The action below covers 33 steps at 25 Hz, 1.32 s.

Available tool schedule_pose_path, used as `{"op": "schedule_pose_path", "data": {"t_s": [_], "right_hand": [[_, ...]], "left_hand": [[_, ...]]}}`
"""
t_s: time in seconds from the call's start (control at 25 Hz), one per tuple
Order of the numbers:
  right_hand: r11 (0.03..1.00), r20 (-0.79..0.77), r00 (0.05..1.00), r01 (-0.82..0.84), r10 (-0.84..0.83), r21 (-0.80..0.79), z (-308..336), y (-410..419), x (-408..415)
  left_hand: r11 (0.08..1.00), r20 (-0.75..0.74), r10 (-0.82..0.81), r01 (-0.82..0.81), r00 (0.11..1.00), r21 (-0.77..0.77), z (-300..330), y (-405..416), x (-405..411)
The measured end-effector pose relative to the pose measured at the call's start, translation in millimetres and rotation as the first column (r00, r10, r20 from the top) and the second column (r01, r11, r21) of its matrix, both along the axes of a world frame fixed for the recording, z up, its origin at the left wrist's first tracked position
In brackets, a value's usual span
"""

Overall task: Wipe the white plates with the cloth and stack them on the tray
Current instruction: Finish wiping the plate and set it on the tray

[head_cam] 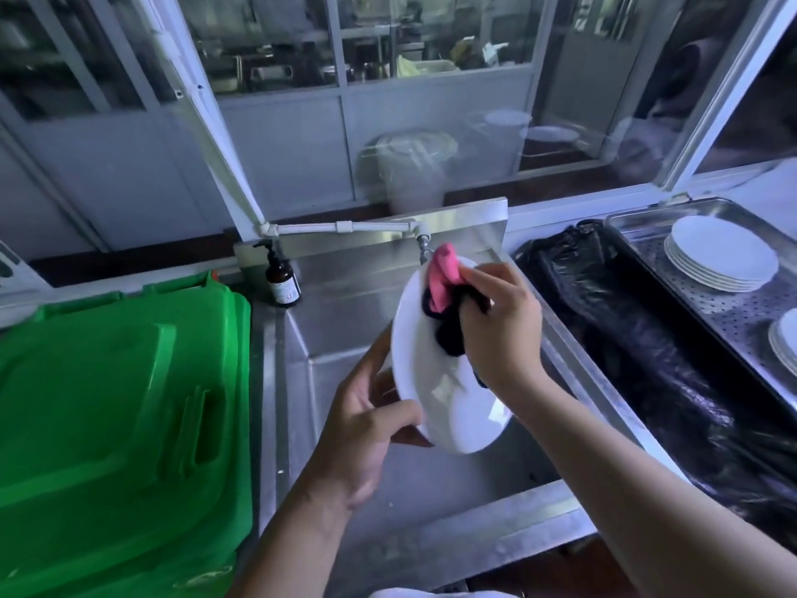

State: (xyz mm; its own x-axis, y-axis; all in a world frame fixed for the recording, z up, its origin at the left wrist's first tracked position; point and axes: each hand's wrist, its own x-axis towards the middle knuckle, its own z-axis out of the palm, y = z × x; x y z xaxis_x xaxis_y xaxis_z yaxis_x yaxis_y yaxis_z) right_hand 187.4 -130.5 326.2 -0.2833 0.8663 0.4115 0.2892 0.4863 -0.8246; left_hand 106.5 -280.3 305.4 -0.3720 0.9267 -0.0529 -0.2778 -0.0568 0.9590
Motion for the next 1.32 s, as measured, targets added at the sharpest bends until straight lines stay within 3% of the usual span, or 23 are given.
{"op": "schedule_pose_path", "data": {"t_s": [0.12,0.24,0.56,0.68,0.84,0.92,1.0,1.08,1.24,1.32], "right_hand": [[0.953,0.015,0.978,-0.205,0.207,0.223,21,-19,-18],[0.904,0.075,0.932,-0.363,0.355,0.228,16,-31,-19],[0.791,0.12,0.783,-0.612,0.61,-0.023,-11,-60,24],[0.775,0.333,0.718,-0.629,0.61,-0.064,-16,-56,47],[0.752,0.535,0.56,-0.607,0.633,-0.255,10,-23,81],[0.804,0.494,0.657,-0.57,0.569,-0.169,38,-8,85],[0.855,0.442,0.82,-0.482,0.364,0.19,60,1,72],[0.791,0.443,0.876,-0.403,0.189,0.46,69,1,40],[0.758,0.536,0.805,-0.511,0.255,0.406,48,-16,-7],[0.771,0.504,0.828,-0.483,0.247,0.416,37,-24,-10]], "left_hand": [[0.999,0.051,-0.008,0.006,0.999,0.037,6,0,-9],[0.996,0.081,0.026,-0.033,0.996,0.082,8,-2,-20],[0.978,0.142,-0.061,0.031,0.988,0.206,2,-10,-44],[0.985,0.213,-0.027,-0.01,0.977,0.171,-10,-11,-46],[0.995,0.247,-0.005,-0.021,0.969,0.101,-17,-16,-51],[0.996,0.28,-0.013,-0.013,0.96,0.091,-17,-18,-53],[0.995,0.274,-0.034,0.006,0.961,0.104,-12,-20,-50],[0.993,0.256,-0.044,0.013,0.966,0.122,-3,-21,-45],[0.982,0.228,-0.037,-0.008,0.973,0.191,18,-30,-43],[0.975,0.233,-0.012,-0.04,0.973,0.22,22,-38,-48]]}}
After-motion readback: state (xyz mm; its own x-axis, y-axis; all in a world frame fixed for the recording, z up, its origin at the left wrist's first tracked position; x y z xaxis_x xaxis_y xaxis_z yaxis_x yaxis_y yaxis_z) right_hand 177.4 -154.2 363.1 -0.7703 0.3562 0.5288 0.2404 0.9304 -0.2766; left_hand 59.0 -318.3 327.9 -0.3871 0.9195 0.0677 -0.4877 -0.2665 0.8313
